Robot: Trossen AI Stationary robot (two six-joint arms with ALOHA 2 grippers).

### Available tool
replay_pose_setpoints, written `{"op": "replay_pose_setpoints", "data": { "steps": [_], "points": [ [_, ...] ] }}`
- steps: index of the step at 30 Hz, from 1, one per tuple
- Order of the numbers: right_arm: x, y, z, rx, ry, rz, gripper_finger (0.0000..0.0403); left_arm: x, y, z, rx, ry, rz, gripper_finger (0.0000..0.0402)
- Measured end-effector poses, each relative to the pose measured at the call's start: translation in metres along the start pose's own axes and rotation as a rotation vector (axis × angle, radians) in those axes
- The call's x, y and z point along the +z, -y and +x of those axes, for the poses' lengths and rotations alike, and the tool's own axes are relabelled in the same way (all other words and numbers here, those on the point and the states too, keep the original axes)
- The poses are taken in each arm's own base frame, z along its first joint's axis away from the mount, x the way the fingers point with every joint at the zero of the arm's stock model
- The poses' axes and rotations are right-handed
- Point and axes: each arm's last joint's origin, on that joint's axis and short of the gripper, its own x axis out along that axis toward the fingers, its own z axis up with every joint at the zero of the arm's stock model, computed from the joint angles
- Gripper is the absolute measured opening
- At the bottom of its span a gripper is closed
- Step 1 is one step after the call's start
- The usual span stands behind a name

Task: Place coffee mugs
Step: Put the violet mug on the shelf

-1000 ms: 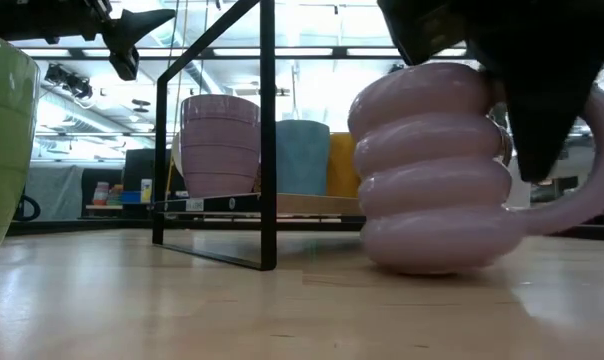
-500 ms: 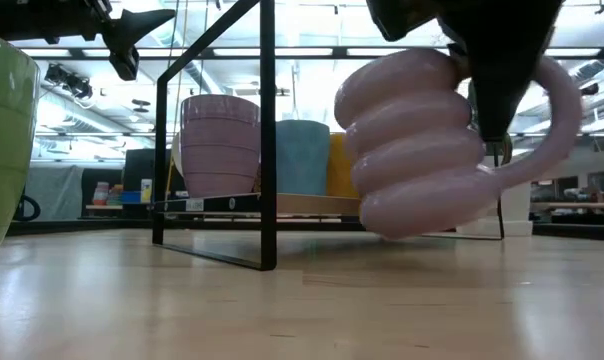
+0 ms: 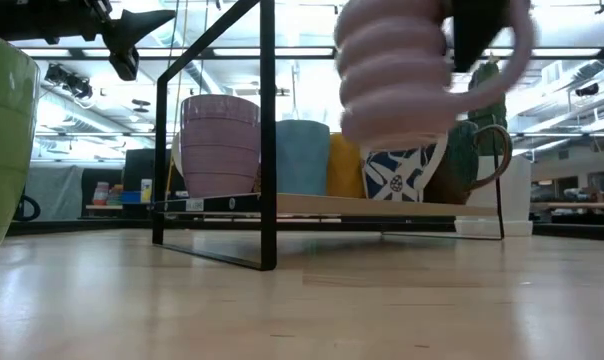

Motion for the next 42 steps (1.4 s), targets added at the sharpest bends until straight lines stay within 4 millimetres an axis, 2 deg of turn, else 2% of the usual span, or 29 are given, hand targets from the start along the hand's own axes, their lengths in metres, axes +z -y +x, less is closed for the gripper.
{"op": "replay_pose_setpoints", "data": {
  "steps": [3, 8, 16, 30, 42],
  "points": [
    [0.008, 0.01, 0.002, -0.01, 0.074, 0.028, 0.0038, 0.0, 0.0, 0.0, 0.0, 0.0, 0.0, 0.016],
    [0.029, 0.026, 0.017, 0.011, 0.117, 0.06, 0.0038, 0.0, 0.0, 0.0, 0.0, 0.001, 0.0, 0.016],
    [0.049, 0.047, 0.035, 0.009, 0.092, 0.087, 0.0038, 0.0, 0.0, 0.0, 0.002, -0.003, -0.001, 0.016],
    [0.056, 0.064, 0.051, -0.003, 0.045, 0.128, 0.0038, 0.0, 0.0, 0.0, 0.002, -0.005, 0.0, 0.016],
    [0.057, 0.064, 0.052, 0.009, 0.051, 0.143, 0.0038, 0.0, 0.0, 0.0, 0.002, -0.004, 0.0, 0.016]
  ]
}}
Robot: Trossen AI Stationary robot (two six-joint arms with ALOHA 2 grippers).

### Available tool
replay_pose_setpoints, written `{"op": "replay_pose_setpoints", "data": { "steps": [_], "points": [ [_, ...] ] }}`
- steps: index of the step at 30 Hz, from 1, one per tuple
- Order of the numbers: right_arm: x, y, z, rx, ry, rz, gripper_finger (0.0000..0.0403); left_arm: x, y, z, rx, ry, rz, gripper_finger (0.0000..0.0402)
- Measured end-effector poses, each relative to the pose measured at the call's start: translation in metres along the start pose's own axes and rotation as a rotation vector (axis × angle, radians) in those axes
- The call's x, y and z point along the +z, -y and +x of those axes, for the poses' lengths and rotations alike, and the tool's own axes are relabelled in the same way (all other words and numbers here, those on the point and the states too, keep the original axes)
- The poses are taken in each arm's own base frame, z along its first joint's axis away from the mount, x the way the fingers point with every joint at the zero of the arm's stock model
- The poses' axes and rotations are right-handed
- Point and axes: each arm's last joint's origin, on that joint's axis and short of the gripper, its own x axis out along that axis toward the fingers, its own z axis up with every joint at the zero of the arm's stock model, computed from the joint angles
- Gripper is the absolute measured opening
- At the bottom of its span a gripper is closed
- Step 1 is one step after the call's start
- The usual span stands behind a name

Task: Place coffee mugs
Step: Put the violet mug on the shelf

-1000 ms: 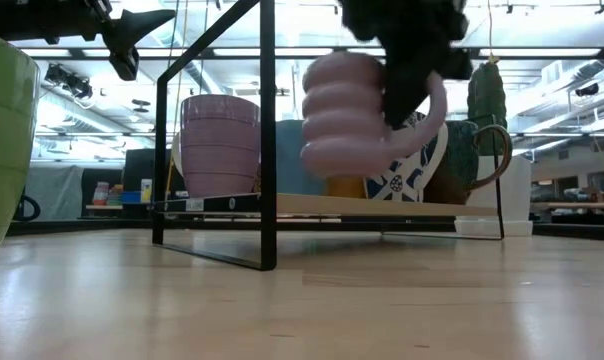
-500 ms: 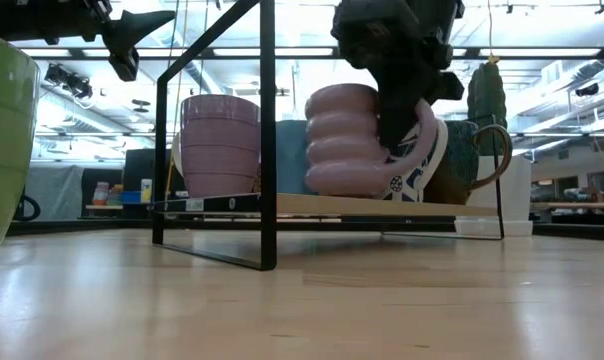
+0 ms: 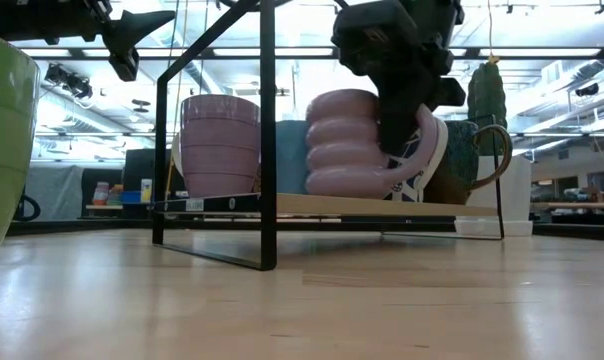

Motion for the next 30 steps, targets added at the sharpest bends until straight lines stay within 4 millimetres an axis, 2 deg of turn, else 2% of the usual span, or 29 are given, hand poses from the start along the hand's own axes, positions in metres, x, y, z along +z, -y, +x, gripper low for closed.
{"op": "replay_pose_setpoints", "data": {
  "steps": [22, 30],
  "points": [
    [-0.0053, -0.0039, -0.0013, -0.003, 0.009, 0.059, 0.0049, 0.0, 0.0, 0.0, 0.0, 0.0, -0.001, 0.016],
    [-0.005, -0.0046, -0.0012, 0.009, 0.005, 0.042, 0.0094, -0.0001, 0.0, 0.0, 0.0, -0.001, -0.001, 0.016]
  ]
}}
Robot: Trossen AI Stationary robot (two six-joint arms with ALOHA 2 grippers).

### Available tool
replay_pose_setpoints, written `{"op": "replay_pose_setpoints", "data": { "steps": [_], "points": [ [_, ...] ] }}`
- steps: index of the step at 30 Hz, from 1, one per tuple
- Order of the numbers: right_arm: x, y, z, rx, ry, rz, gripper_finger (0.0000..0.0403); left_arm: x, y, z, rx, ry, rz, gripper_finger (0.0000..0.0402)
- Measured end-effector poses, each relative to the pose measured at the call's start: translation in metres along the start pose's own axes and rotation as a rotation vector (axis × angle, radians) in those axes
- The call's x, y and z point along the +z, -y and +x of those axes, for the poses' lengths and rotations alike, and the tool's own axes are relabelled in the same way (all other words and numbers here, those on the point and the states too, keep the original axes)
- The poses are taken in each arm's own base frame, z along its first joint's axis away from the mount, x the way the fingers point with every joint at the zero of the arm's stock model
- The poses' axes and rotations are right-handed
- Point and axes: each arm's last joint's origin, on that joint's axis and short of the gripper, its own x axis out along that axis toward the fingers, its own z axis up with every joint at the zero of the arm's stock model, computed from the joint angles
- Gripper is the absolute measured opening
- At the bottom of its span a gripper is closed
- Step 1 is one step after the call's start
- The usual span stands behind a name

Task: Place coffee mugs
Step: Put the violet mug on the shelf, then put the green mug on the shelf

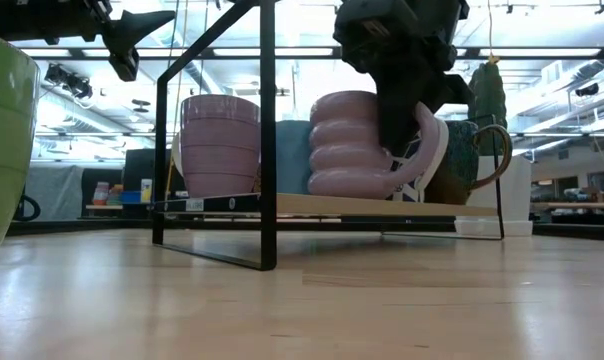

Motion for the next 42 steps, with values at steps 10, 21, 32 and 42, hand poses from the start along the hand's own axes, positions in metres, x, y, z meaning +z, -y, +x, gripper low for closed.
{"op": "replay_pose_setpoints", "data": {
  "steps": [10, 21, 32, 42],
  "points": [
    [0.0, 0.001, -0.01, 0.04, -0.012, -0.004, 0.0156, 0.0, 0.0, 0.0, 0.0, 0.0, 0.001, 0.016],
    [-0.007, 0.001, -0.034, 0.076, 0.058, -0.023, 0.0177, -0.002, -0.001, 0.0, 0.004, -0.022, 0.106, 0.016],
    [-0.01, 0.001, -0.046, 0.085, 0.099, -0.105, 0.0187, -0.005, -0.002, 0.0, 0.011, -0.051, 0.244, 0.016],
    [-0.008, 0.01, -0.067, 0.045, 0.222, -0.282, 0.0188, -0.001, -0.002, 0.0, 0.036, -0.011, 0.122, 0.016]
  ]
}}
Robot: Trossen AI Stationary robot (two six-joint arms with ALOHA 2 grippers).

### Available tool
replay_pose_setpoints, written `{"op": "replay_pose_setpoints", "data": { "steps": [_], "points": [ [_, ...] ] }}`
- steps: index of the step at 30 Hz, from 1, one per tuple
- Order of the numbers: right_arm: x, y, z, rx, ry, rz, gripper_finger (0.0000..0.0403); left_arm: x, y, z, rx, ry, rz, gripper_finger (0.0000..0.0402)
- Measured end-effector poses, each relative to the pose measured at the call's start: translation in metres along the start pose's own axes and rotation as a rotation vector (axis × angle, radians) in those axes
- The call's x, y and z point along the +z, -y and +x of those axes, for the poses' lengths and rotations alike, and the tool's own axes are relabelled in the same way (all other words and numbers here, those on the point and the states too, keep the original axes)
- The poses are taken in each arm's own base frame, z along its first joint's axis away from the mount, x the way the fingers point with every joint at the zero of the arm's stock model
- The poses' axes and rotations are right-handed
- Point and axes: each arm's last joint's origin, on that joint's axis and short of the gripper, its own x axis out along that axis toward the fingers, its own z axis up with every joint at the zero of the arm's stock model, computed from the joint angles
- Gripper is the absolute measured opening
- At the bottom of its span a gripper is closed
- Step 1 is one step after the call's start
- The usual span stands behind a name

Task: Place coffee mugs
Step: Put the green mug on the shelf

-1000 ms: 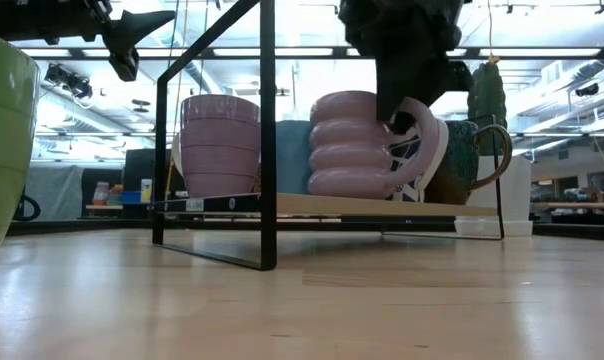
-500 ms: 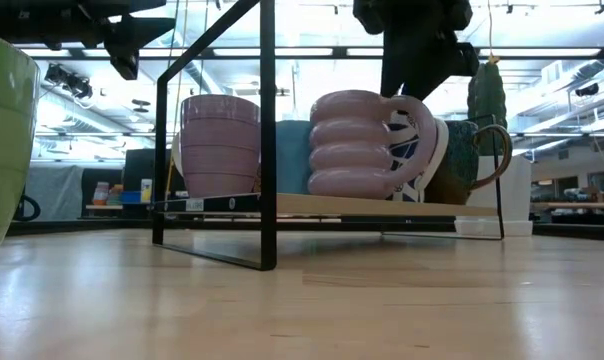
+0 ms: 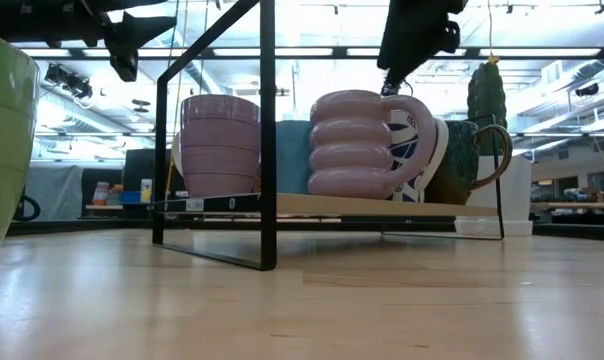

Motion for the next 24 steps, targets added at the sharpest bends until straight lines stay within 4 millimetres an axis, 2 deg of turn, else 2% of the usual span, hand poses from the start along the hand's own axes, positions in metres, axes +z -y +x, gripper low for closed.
{"op": "replay_pose_setpoints", "data": {
  "steps": [5, 8, 13, 17, 24],
  "points": [
    [0.003, 0.003, -0.004, -0.007, 0.027, -0.063, 0.0188, 0.001, 0.002, 0.0, -0.071, -0.006, -0.021, 0.016],
    [0.003, 0.005, -0.005, -0.021, 0.03, -0.093, 0.0188, 0.015, 0.009, 0.002, -0.114, -0.019, -0.042, 0.016],
    [0.003, 0.006, -0.006, -0.037, 0.033, -0.146, 0.0188, 0.029, 0.021, 0.006, -0.101, -0.269, 0.046, 0.016],
    [0.004, 0.008, -0.005, -0.04, 0.036, -0.165, 0.0188, 0.038, 0.036, 0.01, -0.157, -0.387, 0.142, 0.016],
    [0.002, 0.009, -0.001, -0.055, 0.036, -0.188, 0.0188, 0.05, 0.069, 0.009, -0.187, -0.606, 0.151, 0.016]
  ]
}}
